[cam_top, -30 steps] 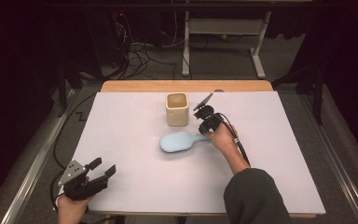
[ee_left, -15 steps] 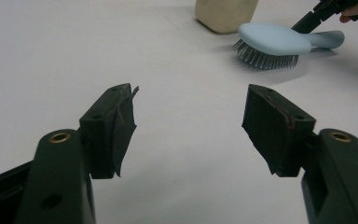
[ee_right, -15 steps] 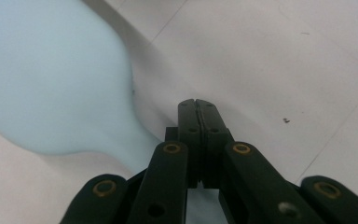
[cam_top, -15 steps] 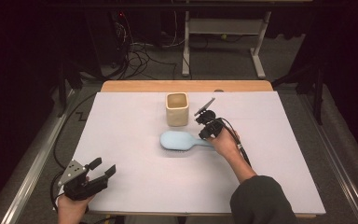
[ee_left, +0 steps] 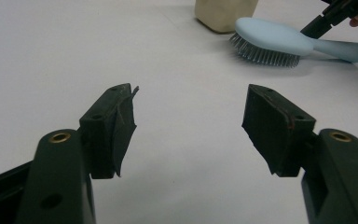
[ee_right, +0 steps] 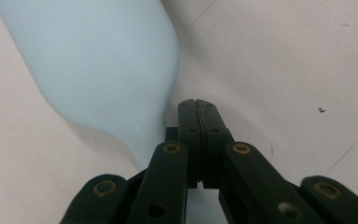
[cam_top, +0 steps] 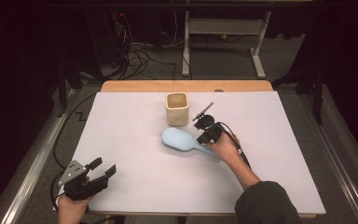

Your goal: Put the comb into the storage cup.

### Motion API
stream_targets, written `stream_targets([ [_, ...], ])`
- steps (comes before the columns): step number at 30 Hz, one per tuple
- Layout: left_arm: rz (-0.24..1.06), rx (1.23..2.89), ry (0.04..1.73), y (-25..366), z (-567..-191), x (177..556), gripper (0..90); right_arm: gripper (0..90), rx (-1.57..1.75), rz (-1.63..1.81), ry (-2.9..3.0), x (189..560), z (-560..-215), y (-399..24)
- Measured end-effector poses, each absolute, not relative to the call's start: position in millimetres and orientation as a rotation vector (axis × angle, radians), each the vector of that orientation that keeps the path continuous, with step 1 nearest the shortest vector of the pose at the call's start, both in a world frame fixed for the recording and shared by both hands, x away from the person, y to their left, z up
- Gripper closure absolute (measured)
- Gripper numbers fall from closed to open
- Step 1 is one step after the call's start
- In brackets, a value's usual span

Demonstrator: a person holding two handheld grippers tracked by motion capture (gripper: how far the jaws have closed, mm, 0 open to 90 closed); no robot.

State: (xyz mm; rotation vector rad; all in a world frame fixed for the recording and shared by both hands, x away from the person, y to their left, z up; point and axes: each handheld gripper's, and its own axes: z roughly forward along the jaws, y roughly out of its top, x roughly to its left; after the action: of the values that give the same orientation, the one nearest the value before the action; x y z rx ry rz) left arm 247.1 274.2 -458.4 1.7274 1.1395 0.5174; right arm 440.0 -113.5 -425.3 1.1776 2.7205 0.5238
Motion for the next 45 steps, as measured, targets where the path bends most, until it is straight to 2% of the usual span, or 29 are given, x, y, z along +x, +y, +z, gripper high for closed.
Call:
stream_targets([
  [37, 0.521, 1.734, 1.139, 273.6, -458.5, 247.2, 34.5, 90.0, 1.090, 0.549, 2.789, 398.3, -426.6, -110.4],
  [45, 0.519, 1.730, 1.141, 274.0, -458.4, 247.1, 34.5, 83.5, 1.107, 0.563, 2.754, 395.8, -424.9, -115.0],
])
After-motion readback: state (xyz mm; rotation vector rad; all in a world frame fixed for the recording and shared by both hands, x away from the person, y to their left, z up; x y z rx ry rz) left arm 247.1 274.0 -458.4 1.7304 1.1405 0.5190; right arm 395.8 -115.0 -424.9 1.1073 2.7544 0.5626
